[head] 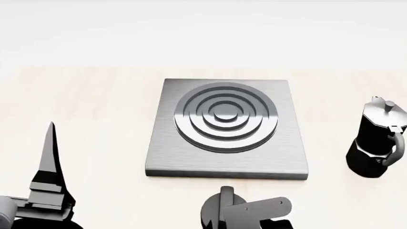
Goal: Turn on the stove.
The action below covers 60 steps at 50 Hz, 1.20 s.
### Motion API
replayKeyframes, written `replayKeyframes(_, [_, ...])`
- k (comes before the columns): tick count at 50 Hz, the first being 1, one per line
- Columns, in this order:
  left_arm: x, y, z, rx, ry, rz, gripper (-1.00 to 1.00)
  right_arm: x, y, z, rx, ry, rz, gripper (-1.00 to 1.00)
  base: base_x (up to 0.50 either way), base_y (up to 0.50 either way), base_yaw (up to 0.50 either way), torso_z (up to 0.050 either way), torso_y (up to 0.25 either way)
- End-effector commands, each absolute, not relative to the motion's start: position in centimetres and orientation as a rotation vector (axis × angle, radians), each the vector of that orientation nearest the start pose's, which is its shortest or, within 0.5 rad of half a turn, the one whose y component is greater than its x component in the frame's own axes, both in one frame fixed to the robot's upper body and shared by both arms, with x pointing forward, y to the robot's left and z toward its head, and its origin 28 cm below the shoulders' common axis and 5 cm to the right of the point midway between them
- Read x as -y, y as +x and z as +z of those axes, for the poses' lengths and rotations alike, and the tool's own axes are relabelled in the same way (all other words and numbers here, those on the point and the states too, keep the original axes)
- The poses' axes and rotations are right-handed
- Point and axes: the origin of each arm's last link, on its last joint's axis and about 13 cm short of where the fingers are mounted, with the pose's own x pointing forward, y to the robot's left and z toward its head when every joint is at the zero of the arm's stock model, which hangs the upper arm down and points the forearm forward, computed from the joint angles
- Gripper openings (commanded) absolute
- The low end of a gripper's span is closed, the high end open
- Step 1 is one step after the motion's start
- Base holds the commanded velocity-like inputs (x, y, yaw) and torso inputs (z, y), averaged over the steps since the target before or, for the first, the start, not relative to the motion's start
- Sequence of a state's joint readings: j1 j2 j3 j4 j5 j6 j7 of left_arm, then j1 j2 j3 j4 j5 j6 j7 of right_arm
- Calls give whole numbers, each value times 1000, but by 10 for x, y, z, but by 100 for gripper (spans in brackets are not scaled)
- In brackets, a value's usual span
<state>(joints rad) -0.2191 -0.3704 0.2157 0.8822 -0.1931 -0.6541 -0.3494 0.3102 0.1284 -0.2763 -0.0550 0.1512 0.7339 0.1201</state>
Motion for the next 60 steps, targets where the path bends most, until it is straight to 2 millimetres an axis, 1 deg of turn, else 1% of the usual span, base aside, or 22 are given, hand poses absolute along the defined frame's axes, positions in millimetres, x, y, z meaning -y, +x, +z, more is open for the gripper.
replayKeyframes(1, [-209,193,177,393,177,-16,100,77,258,44,-409,-139,142,100,0,0,0,0,0])
replayKeyframes(10, [-209,193,177,391,178,-18,100,77,260,40,-417,-139,142,100,0,0,0,0,0])
replayKeyframes(18, [-209,193,177,391,177,-16,100,83,254,43,-410,-170,85,100,0,0,0,0,0])
replayKeyframes(24, [-209,193,177,392,176,-16,100,86,250,43,-406,-163,66,100,0,0,0,0,0])
replayKeyframes(27, [-209,193,177,392,180,-19,100,87,251,42,-406,-170,50,100,0,0,0,0,0])
replayKeyframes(37, [-210,192,177,395,175,-15,100,94,248,47,-392,-190,-10,100,0,0,0,0,0])
replayKeyframes(41, [-210,192,178,395,176,-15,100,98,246,54,-373,-194,-62,100,0,0,0,0,0])
replayKeyframes(46, [-210,192,177,396,175,-14,100,101,245,59,-356,-196,-83,100,0,0,0,0,0])
replayKeyframes(60, [-210,192,178,398,175,-13,100,109,243,64,-336,-189,-148,100,0,0,0,0,0])
